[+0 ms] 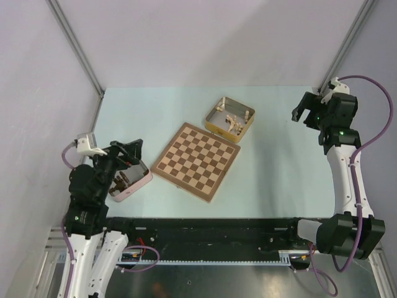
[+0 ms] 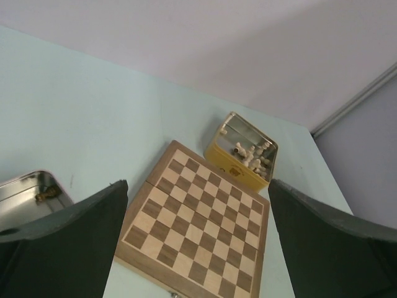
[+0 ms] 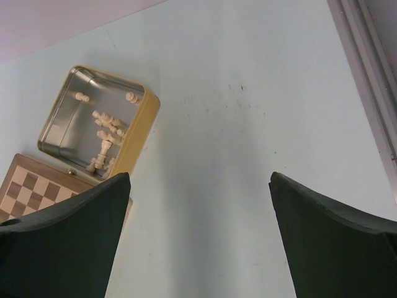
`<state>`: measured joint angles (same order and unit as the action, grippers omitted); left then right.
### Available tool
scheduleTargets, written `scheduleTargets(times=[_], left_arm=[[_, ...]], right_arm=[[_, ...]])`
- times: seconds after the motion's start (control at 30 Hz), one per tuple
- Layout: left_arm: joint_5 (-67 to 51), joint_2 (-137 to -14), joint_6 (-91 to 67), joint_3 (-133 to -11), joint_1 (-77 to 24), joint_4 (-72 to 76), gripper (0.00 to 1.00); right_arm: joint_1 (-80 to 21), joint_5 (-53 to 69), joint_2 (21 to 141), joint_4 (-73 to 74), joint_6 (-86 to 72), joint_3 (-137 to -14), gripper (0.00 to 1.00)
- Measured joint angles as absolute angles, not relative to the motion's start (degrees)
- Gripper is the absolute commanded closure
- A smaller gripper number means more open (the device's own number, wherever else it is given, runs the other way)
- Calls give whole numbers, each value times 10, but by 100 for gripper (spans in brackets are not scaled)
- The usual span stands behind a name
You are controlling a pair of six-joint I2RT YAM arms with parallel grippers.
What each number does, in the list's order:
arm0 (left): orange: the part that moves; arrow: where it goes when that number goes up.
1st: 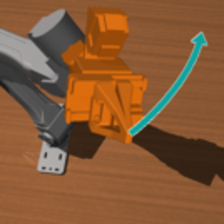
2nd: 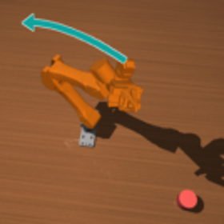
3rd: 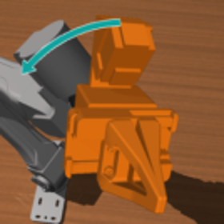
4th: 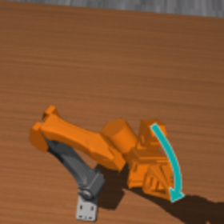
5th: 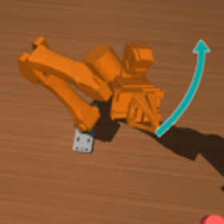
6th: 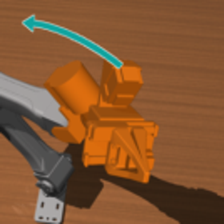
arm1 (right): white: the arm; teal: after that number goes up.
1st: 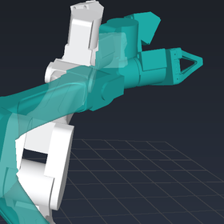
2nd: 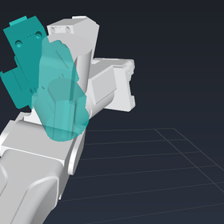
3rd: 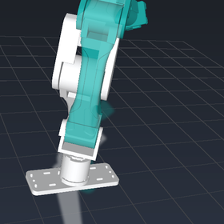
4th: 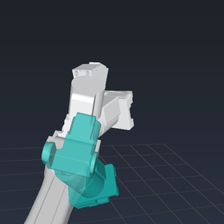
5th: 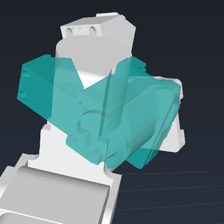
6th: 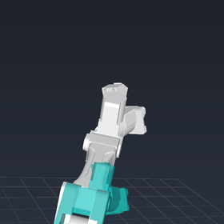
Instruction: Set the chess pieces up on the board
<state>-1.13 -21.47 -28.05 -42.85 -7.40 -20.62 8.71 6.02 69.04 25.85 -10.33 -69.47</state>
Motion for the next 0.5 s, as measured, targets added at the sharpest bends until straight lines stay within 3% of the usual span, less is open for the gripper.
scheduleTargets(times=[0.33, 0.5], left_arm=[[-98, -326, -284, -470, -74, -247, 0], [-105, -369, -280, -482, -74, -274, 0]], right_arm=[[80, 223, 696, 241, -35, -696, 0], [10, 321, 708, 249, 63, -697, 0]])
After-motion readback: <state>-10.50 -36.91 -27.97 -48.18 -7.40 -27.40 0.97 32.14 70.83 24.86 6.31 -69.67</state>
